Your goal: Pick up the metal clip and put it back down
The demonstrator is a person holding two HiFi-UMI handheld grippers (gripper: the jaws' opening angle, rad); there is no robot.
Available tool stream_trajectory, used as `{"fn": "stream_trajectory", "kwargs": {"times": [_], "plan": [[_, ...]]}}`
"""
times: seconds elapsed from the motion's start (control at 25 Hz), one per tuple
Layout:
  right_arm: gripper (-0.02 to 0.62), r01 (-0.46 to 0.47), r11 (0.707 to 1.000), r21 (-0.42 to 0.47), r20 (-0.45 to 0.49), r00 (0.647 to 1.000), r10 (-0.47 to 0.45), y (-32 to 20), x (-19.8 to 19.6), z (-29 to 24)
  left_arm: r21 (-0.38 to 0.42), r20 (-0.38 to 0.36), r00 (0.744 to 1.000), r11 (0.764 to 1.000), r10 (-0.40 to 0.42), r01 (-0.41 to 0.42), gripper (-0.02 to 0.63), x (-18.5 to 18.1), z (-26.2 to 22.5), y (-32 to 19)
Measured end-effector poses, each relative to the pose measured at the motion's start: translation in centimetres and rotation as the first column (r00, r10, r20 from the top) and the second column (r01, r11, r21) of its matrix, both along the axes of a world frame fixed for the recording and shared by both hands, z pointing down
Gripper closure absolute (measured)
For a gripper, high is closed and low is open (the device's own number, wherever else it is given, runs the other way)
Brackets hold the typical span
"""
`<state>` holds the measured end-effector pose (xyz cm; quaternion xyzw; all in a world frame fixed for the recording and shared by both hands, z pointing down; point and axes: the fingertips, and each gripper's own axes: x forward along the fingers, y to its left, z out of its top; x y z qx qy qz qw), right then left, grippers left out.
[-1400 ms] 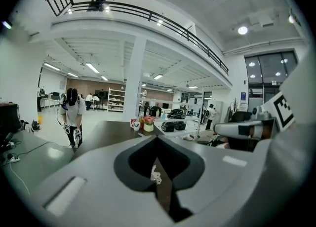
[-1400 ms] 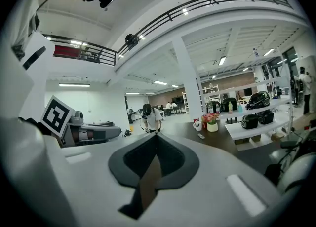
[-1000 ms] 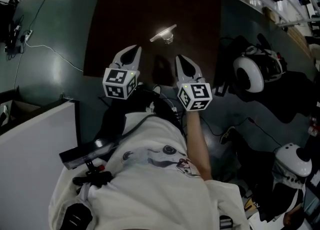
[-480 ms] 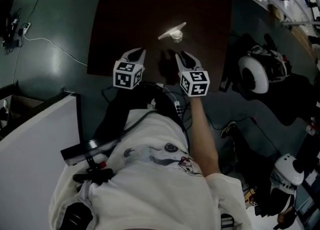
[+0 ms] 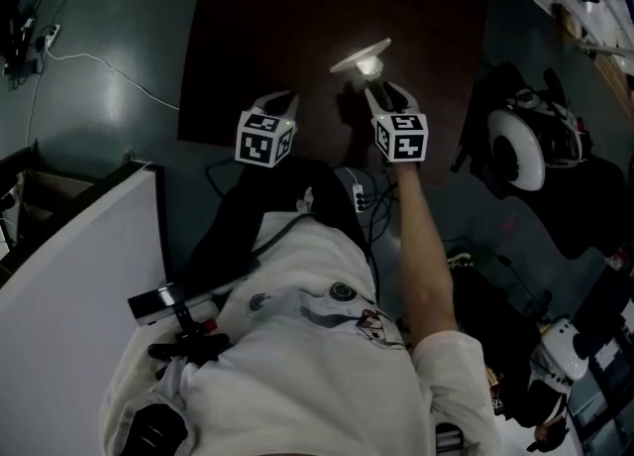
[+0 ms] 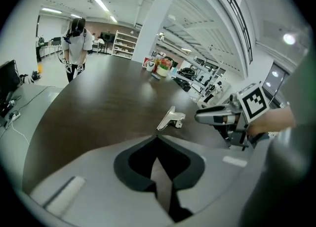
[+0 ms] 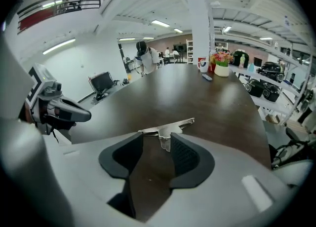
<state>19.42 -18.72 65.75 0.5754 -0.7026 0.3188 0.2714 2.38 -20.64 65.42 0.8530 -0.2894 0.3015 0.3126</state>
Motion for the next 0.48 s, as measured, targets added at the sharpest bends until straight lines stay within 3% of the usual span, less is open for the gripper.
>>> {"fn": "stream_trajectory", "kwargs": {"times": [0.48], "plan": [[0.291, 0.134, 0.982, -0.133, -0.066, 0.987, -0.144, -3.3, 1.6, 5.1, -0.04, 0.009, 0.999, 0.998, 0.044, -0.043, 0.607, 0.4, 1.0, 1.4]]}}
